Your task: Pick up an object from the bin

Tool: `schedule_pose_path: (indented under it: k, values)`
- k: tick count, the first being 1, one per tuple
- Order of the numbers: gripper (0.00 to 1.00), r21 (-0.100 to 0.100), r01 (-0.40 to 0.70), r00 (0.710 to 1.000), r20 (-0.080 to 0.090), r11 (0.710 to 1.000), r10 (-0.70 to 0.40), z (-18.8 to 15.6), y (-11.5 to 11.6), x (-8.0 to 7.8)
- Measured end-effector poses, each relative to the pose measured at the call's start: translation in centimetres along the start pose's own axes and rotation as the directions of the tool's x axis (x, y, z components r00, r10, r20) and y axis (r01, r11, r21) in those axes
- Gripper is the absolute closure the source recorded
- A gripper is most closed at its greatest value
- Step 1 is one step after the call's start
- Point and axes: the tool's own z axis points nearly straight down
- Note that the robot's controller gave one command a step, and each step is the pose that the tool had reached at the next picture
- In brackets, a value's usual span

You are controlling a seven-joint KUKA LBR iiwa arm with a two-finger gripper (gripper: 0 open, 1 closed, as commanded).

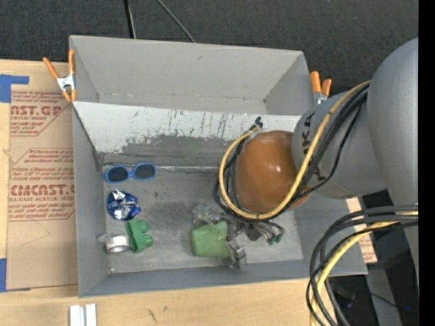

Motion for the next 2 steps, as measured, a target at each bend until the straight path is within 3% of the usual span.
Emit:
schedule_pose_path:
  k: [1, 2]
  values:
    - [1.00, -0.003, 0.000, 1.000, -0.004, 1.000, 0.000, 0.1, 0.1, 0.1]
    - [1.00, 0.002, 0.028, 1.000, 0.004, 1.000, -0.028, -12.7, -1.7, -2.8]
